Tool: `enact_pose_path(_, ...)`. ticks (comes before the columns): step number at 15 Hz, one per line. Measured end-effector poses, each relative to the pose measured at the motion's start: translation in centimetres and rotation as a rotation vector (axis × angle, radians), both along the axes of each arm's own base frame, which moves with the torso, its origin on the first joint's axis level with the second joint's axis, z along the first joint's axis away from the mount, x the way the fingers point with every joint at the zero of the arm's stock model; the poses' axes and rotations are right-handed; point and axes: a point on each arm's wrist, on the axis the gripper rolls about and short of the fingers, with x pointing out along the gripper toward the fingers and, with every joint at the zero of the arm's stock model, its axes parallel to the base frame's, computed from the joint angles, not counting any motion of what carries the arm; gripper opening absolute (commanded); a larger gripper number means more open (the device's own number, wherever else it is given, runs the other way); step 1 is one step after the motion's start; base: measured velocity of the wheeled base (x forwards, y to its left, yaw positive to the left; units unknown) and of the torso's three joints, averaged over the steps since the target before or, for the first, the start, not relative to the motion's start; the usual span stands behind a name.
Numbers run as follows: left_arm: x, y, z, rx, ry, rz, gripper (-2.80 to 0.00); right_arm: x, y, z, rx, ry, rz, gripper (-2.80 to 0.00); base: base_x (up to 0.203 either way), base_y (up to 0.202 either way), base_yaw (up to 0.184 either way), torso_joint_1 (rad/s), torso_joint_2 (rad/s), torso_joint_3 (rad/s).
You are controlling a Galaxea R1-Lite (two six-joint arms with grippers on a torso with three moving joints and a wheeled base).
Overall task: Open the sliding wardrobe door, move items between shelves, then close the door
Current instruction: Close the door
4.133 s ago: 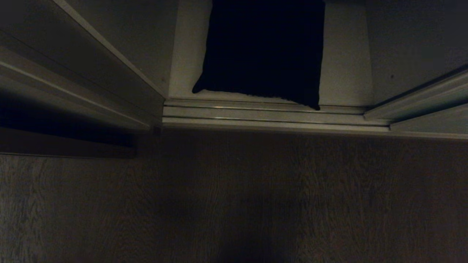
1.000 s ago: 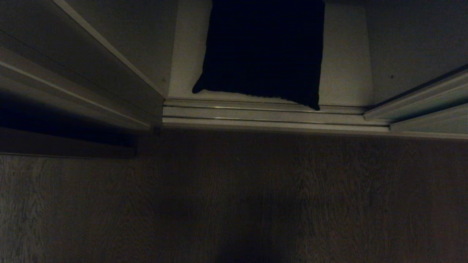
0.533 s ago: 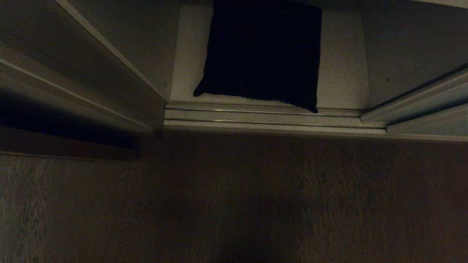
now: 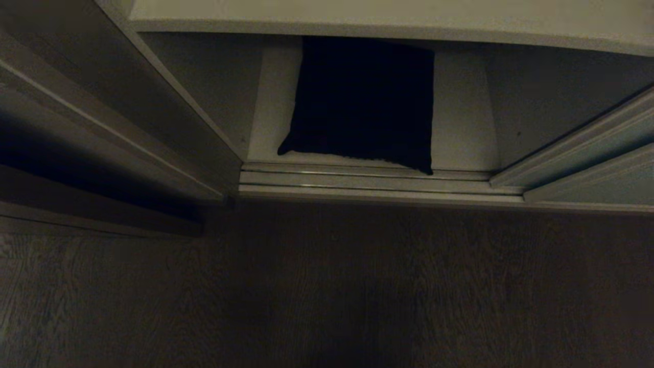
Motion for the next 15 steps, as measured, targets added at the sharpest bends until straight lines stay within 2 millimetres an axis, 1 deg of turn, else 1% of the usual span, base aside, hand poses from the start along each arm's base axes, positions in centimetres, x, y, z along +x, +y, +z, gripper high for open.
enact_pose_path(15,-0.02,0.0,0.04,0.002,0.0,0.0,-2.8,0.0,0.0,0.0,0.0,0.0,0.0,-2.8,0.0,0.0,0.0,0.001,0.0,0.201)
